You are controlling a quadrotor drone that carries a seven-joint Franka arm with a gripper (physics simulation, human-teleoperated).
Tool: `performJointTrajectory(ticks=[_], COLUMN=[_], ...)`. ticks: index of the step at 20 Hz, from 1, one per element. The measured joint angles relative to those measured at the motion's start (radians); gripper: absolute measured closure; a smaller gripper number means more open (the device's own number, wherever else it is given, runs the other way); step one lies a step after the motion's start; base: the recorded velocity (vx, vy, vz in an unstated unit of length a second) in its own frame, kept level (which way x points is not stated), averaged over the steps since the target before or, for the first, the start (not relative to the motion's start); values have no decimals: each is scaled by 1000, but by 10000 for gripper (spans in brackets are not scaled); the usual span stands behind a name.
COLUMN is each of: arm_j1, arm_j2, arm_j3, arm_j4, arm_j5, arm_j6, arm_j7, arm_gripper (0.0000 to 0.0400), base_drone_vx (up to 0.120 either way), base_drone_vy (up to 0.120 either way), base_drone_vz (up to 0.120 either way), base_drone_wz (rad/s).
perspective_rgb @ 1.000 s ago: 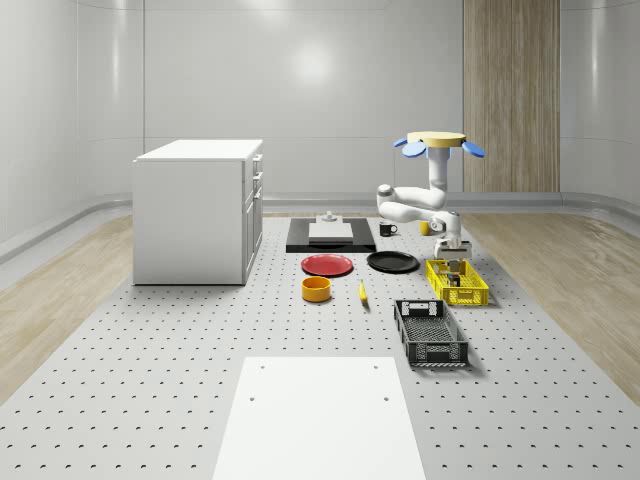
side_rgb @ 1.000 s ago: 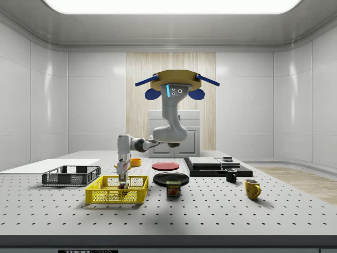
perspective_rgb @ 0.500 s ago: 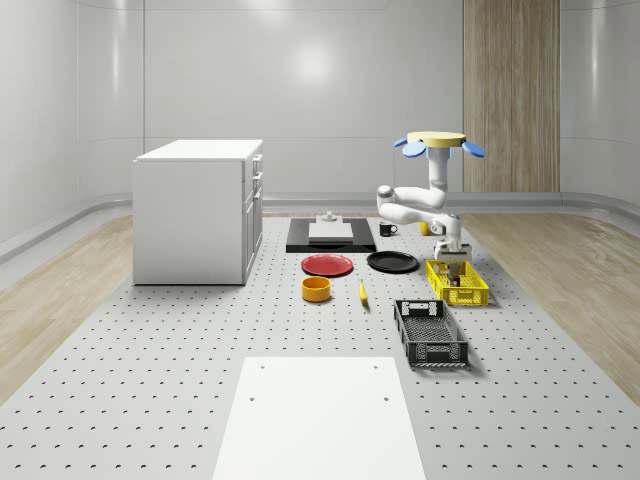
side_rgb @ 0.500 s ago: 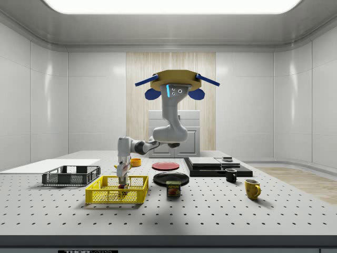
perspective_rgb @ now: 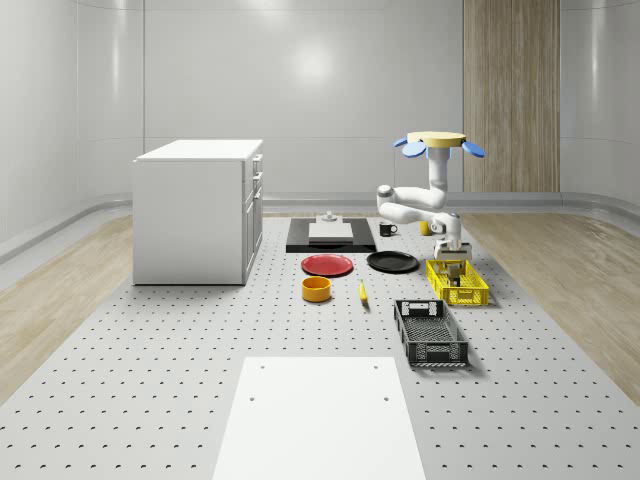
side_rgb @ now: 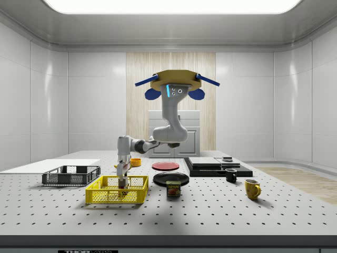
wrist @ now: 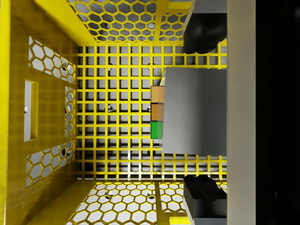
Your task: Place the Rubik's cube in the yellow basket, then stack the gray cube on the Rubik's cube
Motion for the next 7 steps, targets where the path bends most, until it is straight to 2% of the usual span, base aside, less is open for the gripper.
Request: performJointTrajectory(ticks=[7], arm_j1=[5], arm_j2=[-2], arm_j3=[44], arm_j4=[-10], arm_j5=[41], arm_j6=[-14], arm_j7=[1], arm_gripper=[2], base_drone_vx=[0], base_drone_vy=[0], base_drone_vz=[0], base_drone_wz=[0])
